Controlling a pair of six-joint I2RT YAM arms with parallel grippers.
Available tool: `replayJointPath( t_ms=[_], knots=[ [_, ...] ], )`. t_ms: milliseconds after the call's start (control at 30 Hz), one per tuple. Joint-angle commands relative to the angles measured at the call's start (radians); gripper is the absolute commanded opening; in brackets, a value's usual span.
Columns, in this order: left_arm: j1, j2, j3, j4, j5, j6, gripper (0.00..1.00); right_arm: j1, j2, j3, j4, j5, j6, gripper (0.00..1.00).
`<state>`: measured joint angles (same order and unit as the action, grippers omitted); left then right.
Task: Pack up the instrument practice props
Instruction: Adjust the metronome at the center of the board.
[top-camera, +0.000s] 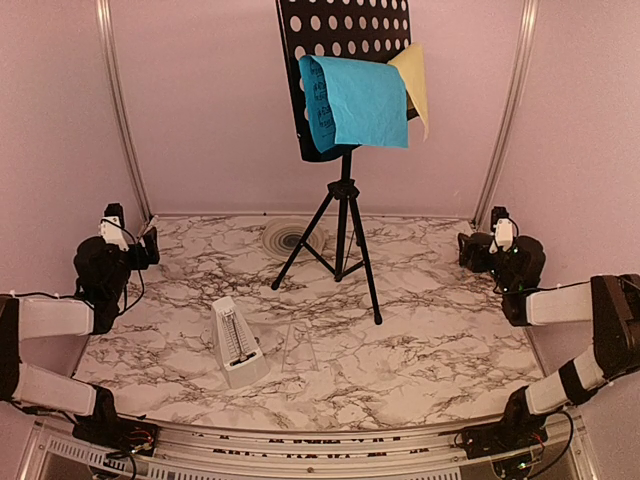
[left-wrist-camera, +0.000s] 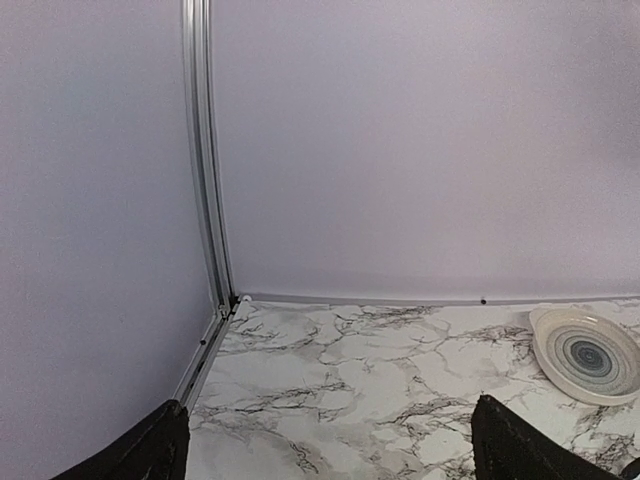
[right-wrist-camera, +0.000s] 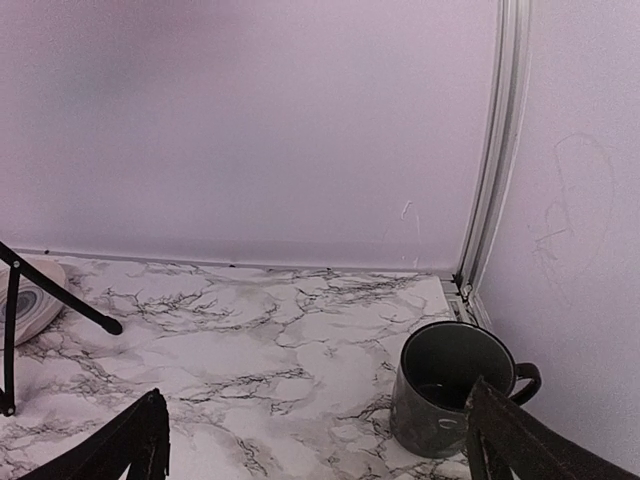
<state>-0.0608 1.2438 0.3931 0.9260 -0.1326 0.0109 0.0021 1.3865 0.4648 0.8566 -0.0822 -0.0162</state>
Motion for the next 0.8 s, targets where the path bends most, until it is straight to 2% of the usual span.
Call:
replayJointPath(
  t_ms=[0,233,333,400,567,767],
  knots=[
    [-0.056,-0.106,0.053,-0.136,-0.128,0.01,0.99,0.051,-0.062,0.104,-0.249,0.018,-0.007,1.0],
    [-0.171,-0.222,0.166,-0.404,-0.186,-0.064,1.0,0.095,-0.134,0.152,-0.368,-0.068,0.047,1.0],
    [-0.211,-0.265,0.192,-0.501,-0.172,-0.135,0.99,0.099,-0.163,0.152,-0.404,-0.12,0.091,1.0],
    [-0.219,-0.292,0.225,-0.622,-0.147,-0.24,1.0,0.101,-0.179,0.154,-0.433,-0.158,0.114,1.0],
    [-0.222,-0.344,0.321,-0.902,0.078,-0.394,0.99,0.106,-0.235,0.155,-0.536,-0.232,0.198,1.0],
    [-0.227,-0.429,0.396,-1.126,0.402,-0.43,0.99,0.13,-0.296,0.134,-0.612,-0.301,0.27,1.0]
  ],
)
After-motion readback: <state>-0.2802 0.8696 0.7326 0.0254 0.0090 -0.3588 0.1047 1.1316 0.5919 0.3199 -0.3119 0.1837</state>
